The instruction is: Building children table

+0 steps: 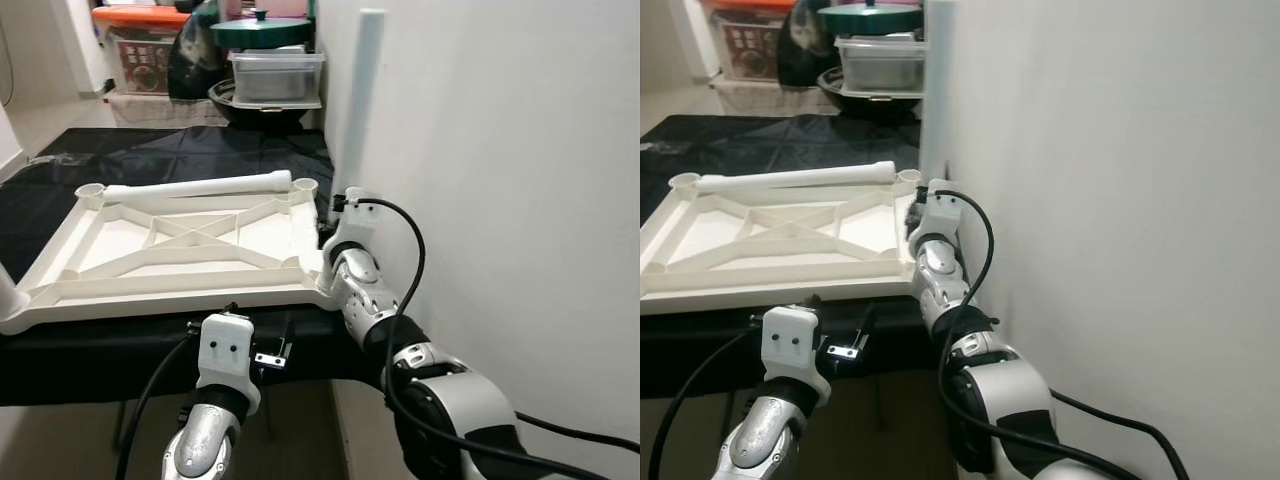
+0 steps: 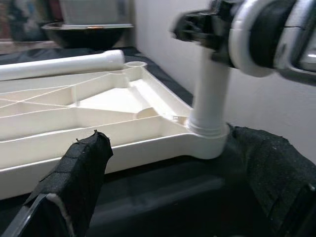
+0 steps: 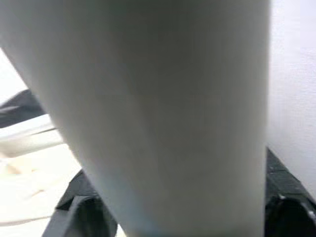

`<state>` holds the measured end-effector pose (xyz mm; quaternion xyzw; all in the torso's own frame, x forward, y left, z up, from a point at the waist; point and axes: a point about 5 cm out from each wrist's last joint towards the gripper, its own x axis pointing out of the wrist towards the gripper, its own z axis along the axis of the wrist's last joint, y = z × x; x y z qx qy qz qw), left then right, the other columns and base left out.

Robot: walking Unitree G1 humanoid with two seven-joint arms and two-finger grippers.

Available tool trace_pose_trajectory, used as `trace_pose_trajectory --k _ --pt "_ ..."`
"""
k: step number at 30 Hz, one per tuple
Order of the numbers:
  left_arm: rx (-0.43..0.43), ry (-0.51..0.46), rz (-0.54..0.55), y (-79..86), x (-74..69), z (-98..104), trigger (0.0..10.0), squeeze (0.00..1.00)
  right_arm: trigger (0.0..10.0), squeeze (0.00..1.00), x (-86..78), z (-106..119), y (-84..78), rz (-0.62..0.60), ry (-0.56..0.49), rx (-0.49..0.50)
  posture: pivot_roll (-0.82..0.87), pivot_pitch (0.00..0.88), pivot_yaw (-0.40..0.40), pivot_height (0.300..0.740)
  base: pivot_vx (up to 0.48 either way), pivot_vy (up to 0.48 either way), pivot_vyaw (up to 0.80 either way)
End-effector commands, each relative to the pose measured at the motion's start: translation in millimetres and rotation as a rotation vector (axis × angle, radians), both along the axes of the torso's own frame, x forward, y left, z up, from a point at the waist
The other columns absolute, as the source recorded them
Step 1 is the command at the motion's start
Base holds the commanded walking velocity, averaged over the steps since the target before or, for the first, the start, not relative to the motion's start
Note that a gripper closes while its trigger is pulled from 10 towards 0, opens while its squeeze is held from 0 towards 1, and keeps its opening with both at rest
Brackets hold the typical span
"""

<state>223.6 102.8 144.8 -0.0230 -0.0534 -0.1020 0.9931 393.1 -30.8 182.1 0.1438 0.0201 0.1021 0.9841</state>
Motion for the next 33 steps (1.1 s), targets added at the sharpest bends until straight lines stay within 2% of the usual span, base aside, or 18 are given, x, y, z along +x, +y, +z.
trace_pose_trajectory --k 1,4,7,9,10,11,16,17,19,20,23,25,26,27,29,30,32,33 --pt "0.013 0.02 0.001 1.0 0.1 -4.0 10.0 0.0 10.0 0.0 -4.4 7.5 19.6 0.146 -0.038 0.045 -0.01 0.0 -0.053 0.74 0.0 0.0 0.0" --pt "0.013 0.023 0.0 1.1 -0.4 -4.5 10.0 0.0 10.0 0.0 -7.9 11.5 27.1 0.406 -0.076 0.071 0.01 0.0 -0.048 0.74 0.0 0.0 0.0" --pt "0.012 0.021 0.001 1.4 -0.2 -3.9 10.0 0.0 10.0 0.0 -13.8 9.1 27.3 0.684 -0.096 -0.01 0.01 0.0 -0.048 0.74 0.0 0.0 0.0" --pt "0.012 0.02 0.001 1.3 0.1 -3.8 10.0 0.0 10.0 0.0 -16.1 7.6 24.9 0.789 -0.098 -0.054 0.01 0.0 -0.056 0.74 0.0 0.0 0.0" --pt "0.012 0.02 0.001 1.3 0.1 -3.8 10.0 0.0 10.0 0.0 -16.1 7.6 24.9 0.789 -0.098 -0.054 0.01 0.0 -0.056 0.74 0.0 0.0 0.0" --pt "0.011 0.02 0.001 1.1 0.3 -3.7 10.0 0.0 10.0 0.0 -17.7 8.7 22.7 0.872 -0.11 -0.09 0.01 0.0 -0.056 0.74 0.0 0.0 0.0" --pt "0.01 0.019 0.0 0.8 0.5 -3.6 10.0 0.0 10.0 0.0 -20.4 9.7 19.4 0.991 -0.118 -0.152 0.01 0.0 -0.056 0.74 0.0 0.0 0.0" --pt "0.009 0.02 -0.001 0.7 0.2 -3.8 10.0 0.0 10.0 0.0 -25.0 13.9 22.5 1.127 -0.124 -0.176 0.01 0.0 -0.061 0.74 0.0 0.0 0.0" --pt "0.009 0.02 0.0 0.7 0.1 -4.0 10.0 0.0 10.0 0.0 -26.8 15.8 24.4 1.171 -0.124 -0.17 0.01 0.0 -0.061 0.74 0.0 0.0 0.0" --pt "0.01 0.02 0.0 0.8 0.0 -4.1 10.0 0.0 0.0 0.0 -28.4 17.1 28.0 1.195 -0.127 -0.166 0.01 0.0 -0.061 0.74 0.0 0.0 0.0" --pt "0.003 0.02 0.006 1.1 0.2 -3.4 10.0 0.0 0.0 0.0 -30.6 18.2 35.6 1.193 -0.148 -0.158 0.02 0.0 -0.066 0.74 0.0 0.0 0.0" --pt "0.005 0.019 0.005 1.1 0.2 -3.2 10.0 0.0 0.0 0.0 -29.8 16.8 39.5 1.145 -0.137 -0.154 0.02 0.0 -0.066 0.74 0.0 0.0 0.0" --pt "0.004 0.021 0.005 0.9 0.1 -3.4 10.0 0.0 0.0 0.0 -27.6 14.3 43.3 1.057 -0.128 -0.165 0.01 0.0 -0.064 0.74 0.0 0.0 0.0" --pt "0.004 0.021 0.005 0.9 0.1 -3.4 10.0 0.0 0.0 0.0 -27.6 14.3 43.3 1.057 -0.128 -0.165 0.01 0.0 -0.064 0.74 0.0 0.0 0.0" --pt "-0.007 0.032 0.01 0.6 -0.7 -5.4 10.0 0.0 0.0 0.0 -18.4 8.7 42.0 0.809 -0.06 -0.145 0.01 0.0 -0.063 0.74 0.0 0.0 0.0" --pt "-0.007 0.032 0.01 0.6 -0.7 -5.4 10.0 0.0 0.0 0.0 -18.4 8.7 42.0 0.809 -0.06 -0.145 0.01 0.0 -0.063 0.74 0.0 0.0 0.0" --pt "0.003 0.033 0.009 1.2 -1.0 -6.1 10.0 0.0 0.0 0.0 -11.5 5.4 34.9 0.643 -0.019 -0.149 0.01 0.0 -0.063 0.74 0.0 0.0 0.0" --pt "0.003 0.033 0.009 1.2 -1.0 -6.1 10.0 0.0 0.0 0.0 -11.5 5.4 34.9 0.643 -0.019 -0.149 0.01 0.0 -0.063 0.74 0.0 0.0 0.0"
